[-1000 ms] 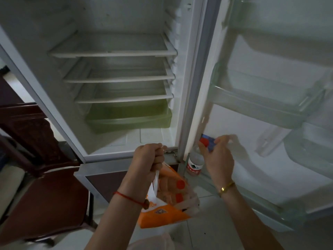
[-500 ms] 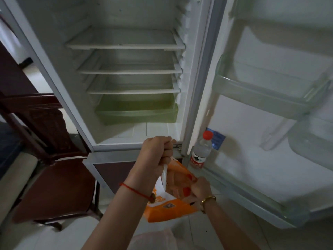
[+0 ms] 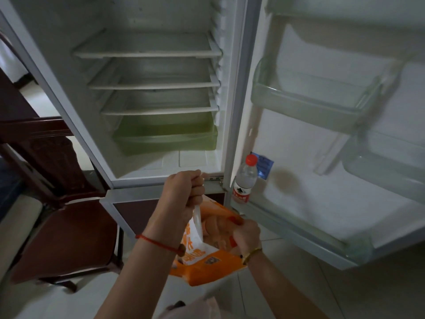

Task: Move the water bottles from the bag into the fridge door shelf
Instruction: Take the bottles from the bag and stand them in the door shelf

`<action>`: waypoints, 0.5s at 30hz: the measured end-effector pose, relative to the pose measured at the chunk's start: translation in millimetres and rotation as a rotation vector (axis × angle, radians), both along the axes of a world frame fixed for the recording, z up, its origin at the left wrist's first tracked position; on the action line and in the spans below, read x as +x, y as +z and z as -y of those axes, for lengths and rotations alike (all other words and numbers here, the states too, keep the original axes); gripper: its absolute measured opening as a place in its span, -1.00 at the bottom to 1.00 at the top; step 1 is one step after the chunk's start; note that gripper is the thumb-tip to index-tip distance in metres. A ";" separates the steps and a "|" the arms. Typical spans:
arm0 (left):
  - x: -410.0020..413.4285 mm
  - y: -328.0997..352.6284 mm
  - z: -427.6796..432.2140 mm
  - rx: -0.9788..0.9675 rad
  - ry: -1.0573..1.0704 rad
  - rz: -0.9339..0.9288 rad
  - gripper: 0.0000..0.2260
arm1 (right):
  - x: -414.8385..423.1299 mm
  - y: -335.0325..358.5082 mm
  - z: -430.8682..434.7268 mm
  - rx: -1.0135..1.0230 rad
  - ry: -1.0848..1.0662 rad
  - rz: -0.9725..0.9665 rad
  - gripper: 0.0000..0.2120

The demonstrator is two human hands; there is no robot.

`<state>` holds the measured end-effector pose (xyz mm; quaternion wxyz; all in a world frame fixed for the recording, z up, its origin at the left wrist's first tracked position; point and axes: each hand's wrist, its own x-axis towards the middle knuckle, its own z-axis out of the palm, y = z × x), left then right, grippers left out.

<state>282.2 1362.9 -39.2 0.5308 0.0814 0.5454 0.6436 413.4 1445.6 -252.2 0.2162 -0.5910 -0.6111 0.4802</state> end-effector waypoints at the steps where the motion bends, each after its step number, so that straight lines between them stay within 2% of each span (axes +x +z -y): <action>1: 0.5 0.2 1.0 0.000 0.013 0.006 -0.82 | 2.2 5.8 4.3 0.029 0.002 -0.009 -0.89; 5: 8.8 -0.7 -0.2 0.004 0.021 0.017 -0.82 | 19.3 24.6 12.8 0.232 0.030 0.030 -0.75; 7: 14.9 -0.7 -3.8 0.010 -0.002 0.017 -0.85 | 29.9 42.5 13.2 0.334 0.072 0.059 -0.77; 10: 24.6 1.4 -9.0 0.018 -0.046 0.002 -0.87 | 43.1 75.1 13.4 0.384 0.073 0.144 -0.80; 15: 37.0 2.3 -16.0 0.019 -0.061 -0.018 -0.80 | 63.7 109.9 12.5 0.543 0.024 0.010 -0.81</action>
